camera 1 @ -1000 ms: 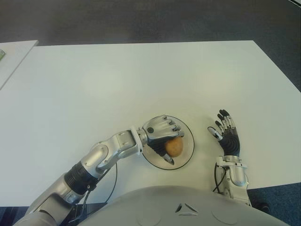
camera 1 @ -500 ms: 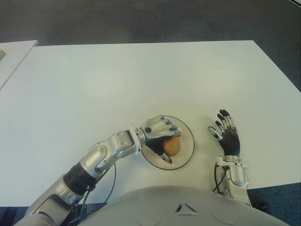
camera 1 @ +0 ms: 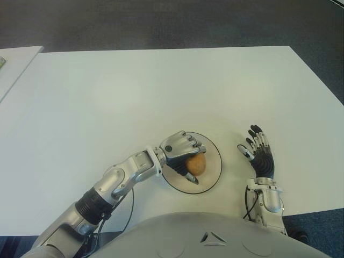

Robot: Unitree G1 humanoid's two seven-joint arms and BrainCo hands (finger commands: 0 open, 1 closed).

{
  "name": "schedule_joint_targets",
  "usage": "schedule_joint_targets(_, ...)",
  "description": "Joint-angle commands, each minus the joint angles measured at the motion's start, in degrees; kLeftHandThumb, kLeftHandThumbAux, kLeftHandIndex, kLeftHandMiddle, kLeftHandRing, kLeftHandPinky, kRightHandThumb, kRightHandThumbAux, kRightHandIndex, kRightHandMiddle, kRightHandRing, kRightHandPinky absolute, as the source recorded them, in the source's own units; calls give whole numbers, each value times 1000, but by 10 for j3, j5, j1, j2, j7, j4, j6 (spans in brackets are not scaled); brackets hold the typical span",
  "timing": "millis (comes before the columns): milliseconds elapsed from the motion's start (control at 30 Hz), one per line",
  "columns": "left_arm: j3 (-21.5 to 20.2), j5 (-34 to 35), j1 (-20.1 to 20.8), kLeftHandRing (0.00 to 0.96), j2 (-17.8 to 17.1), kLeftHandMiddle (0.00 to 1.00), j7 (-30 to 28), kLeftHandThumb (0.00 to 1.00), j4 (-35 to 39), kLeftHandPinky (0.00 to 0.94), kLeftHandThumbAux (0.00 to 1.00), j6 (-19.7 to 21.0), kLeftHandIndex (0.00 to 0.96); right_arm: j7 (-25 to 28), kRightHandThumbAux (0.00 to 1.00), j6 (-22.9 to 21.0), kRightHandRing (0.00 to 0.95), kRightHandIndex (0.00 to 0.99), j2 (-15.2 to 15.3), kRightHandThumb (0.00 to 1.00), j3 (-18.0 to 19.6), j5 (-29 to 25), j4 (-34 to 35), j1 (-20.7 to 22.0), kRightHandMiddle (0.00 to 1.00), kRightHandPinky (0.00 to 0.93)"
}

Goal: Put the apples into the plate.

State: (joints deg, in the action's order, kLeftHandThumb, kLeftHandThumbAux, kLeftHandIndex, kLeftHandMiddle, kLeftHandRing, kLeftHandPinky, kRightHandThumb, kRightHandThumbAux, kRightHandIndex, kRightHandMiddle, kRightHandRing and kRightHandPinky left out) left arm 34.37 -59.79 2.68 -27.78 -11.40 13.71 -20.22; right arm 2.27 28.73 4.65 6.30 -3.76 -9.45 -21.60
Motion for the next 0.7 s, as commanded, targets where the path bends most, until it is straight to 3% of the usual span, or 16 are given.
schedule_joint_targets(33, -6, -16, 4, 3, -15, 3, 1, 160, 10, 4, 163, -11, 2, 4, 631, -68, 55, 71, -21, 161, -13, 2, -86, -44, 90, 71)
schedule_joint_targets(300, -7, -20, 17, 0, -23, 0, 3, 133, 8, 0, 132, -28, 0, 6, 635, -63, 50, 63, -20, 147, -13, 2, -89, -42, 78, 77)
schedule_joint_targets(700, -15, -32, 13, 0, -18, 0, -7, 111, 20, 0, 126, -11, 0, 17, 639, -62, 45, 62, -22, 141, -12, -8, -90, -41, 67, 78)
